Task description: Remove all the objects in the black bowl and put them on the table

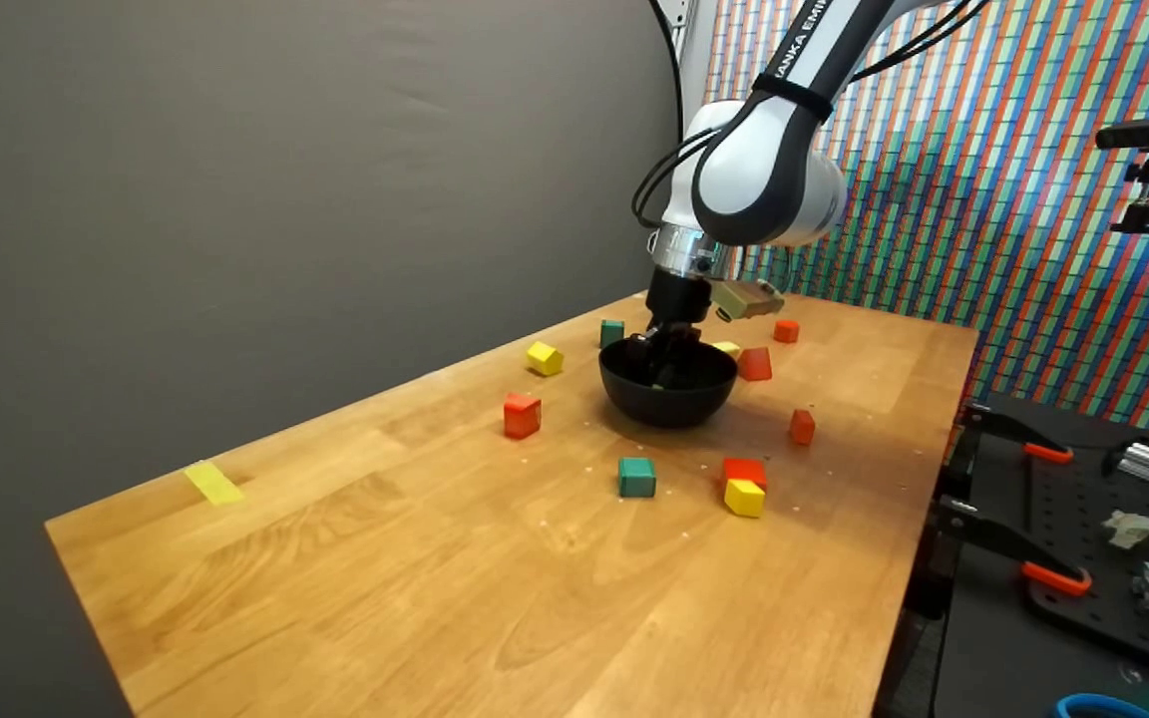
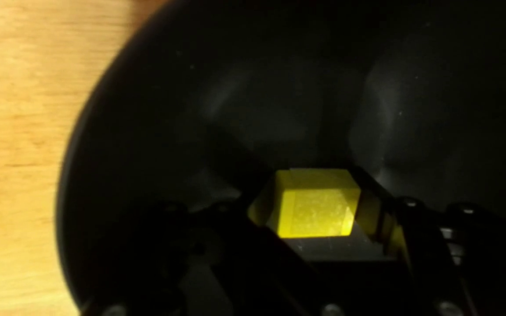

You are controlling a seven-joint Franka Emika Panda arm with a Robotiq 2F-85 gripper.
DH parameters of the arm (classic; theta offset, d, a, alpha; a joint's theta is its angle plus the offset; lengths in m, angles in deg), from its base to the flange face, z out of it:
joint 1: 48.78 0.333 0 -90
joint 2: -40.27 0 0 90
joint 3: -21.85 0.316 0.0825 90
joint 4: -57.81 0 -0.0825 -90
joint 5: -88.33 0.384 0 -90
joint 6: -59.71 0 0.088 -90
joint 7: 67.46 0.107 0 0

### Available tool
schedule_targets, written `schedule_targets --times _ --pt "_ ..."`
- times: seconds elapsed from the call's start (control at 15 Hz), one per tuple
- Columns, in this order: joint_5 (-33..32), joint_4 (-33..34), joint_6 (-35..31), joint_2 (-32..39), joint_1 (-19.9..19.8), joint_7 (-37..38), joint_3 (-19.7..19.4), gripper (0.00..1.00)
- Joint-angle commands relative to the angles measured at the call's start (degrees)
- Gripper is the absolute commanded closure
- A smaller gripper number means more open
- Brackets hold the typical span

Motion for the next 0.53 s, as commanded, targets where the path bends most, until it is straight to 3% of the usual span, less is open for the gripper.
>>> schedule_targets --times 0.0,0.13,0.47 --pt "-1.0 -1.5 -0.3 -1.7 2.4 0.5 -2.6 0.77" --pt "-2.2 -3.3 2.3 -5.1 3.9 0.7 -3.9 0.77" --pt "-17.1 -10.5 -0.4 -16.6 16.3 7.1 -18.9 0.77"
